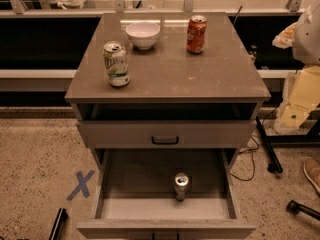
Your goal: Pick redbull can from middle drawer and place on counter
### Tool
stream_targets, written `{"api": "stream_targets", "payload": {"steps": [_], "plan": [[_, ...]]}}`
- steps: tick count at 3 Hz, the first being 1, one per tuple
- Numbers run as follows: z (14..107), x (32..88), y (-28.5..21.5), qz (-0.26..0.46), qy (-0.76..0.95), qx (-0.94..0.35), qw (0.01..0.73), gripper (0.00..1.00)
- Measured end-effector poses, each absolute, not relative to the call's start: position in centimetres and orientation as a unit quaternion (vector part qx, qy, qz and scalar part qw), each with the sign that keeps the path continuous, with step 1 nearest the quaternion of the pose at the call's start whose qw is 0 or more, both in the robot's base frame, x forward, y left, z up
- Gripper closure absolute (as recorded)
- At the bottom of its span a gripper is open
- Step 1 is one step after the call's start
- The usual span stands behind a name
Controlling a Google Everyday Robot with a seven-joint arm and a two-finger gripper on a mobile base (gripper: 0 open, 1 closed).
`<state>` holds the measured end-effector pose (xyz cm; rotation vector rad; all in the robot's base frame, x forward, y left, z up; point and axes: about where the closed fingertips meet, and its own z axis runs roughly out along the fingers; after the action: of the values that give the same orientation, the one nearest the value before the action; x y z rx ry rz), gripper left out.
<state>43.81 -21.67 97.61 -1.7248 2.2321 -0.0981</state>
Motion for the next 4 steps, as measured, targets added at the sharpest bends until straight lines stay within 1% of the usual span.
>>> {"api": "stream_targets", "payload": {"steps": [1, 2, 3, 4], "plan": [[97.6, 43.8, -21.7, -0.034, 0.781, -0.603, 0.159, 0.0], [95.1, 44.1, -20.6, -0.001, 0.785, -0.595, 0.173, 0.0], [90.2, 41.7, -16.1, 0.075, 0.781, -0.579, 0.219, 0.0], [86.0, 38.6, -10.9, 0.131, 0.748, -0.591, 0.271, 0.0]]}}
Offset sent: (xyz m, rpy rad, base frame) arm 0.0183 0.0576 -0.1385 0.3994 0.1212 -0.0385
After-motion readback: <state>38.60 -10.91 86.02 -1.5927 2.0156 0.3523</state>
